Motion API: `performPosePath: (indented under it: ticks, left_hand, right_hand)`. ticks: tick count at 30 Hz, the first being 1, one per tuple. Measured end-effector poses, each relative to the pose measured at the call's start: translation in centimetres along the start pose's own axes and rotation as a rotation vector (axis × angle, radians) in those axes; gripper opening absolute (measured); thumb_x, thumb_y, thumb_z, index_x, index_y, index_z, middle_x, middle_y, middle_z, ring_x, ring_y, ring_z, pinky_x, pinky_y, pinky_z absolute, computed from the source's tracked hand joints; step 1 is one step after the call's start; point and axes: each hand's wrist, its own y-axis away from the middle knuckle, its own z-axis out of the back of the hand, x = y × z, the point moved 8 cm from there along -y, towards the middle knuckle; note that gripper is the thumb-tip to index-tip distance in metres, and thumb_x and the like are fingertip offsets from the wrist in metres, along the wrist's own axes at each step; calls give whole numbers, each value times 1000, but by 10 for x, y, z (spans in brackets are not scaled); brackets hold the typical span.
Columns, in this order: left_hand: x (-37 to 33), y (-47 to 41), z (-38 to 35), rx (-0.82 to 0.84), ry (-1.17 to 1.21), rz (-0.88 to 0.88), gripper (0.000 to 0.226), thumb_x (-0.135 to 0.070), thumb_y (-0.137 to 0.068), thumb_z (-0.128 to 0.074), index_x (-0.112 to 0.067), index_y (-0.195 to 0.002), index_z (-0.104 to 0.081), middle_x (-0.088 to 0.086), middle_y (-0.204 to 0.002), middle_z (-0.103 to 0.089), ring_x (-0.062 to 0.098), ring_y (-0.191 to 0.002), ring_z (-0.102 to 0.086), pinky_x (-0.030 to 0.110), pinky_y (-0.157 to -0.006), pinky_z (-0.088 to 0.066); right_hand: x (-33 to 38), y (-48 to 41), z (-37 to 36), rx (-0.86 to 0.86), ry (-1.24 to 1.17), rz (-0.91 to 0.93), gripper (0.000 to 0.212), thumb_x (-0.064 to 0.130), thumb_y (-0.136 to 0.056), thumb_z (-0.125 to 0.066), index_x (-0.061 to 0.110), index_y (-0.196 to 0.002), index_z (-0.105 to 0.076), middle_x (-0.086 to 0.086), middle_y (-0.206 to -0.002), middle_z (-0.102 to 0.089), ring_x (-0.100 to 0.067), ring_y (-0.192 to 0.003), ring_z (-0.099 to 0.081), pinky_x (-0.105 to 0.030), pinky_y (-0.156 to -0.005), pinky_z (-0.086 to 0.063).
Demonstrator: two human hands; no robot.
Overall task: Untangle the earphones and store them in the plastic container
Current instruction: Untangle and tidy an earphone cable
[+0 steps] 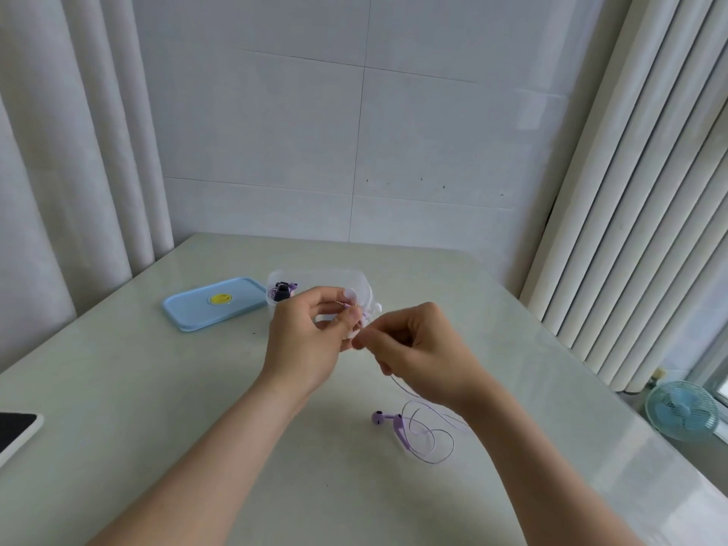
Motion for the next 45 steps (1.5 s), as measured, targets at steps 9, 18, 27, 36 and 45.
performPosePath:
  ticks: [9, 18, 27, 36, 45]
  left_hand:
    - [-6, 7, -28, 314, -243, -117, 12, -10, -97, -74, -19, -104, -77, 3, -95, -77, 23, -87, -75, 27, -81, -59]
    - [-3, 10, -33, 327, -152, -54, 22, -8, -90, -81, -15, -110, -73, 4, -94, -79, 16, -82, -75, 25, -81, -60]
    - [-1, 16, -38, 430, -139, -19, 18, -7, -93, -78, -12, -110, -73, 5, -95, -81, 15, -84, -74, 20, -81, -55]
    - [-7, 8, -21, 181, 193, 8, 22, 0, -86, -80, -3, -106, -71, 11, -95, -80, 21, -87, -76, 33, -80, -64]
    - [-3, 4, -5, 8, 34, 6, 20, -11, -92, -81, -6, -108, -69, 4, -91, -76, 22, -81, -78, 40, -74, -67]
  right_hand:
    - [-14, -2, 33, -278, -94, -96, 30, 20, -99, -59, 18, -75, -75, -6, -61, -40, -23, -61, -32, -39, -57, -28]
    - [-21, -4, 32, -284, -154, -135, 30, 23, -100, -57, 18, -75, -74, -2, -62, -49, -20, -62, -40, -40, -61, -35]
    - [-21, -4, 53, -471, 139, -36, 40, 30, -101, -65, 4, -71, -66, 6, -52, -36, -12, -52, -30, -27, -50, -28]
    - [-45, -9, 25, -117, 232, -194, 34, 22, -107, -52, 17, -80, -72, 13, -47, -40, -7, -44, -32, -27, -52, -29]
    - [-17, 3, -6, 211, 103, -141, 34, 19, -103, -52, 16, -80, -77, -3, -56, -30, -24, -56, -27, -31, -53, -26]
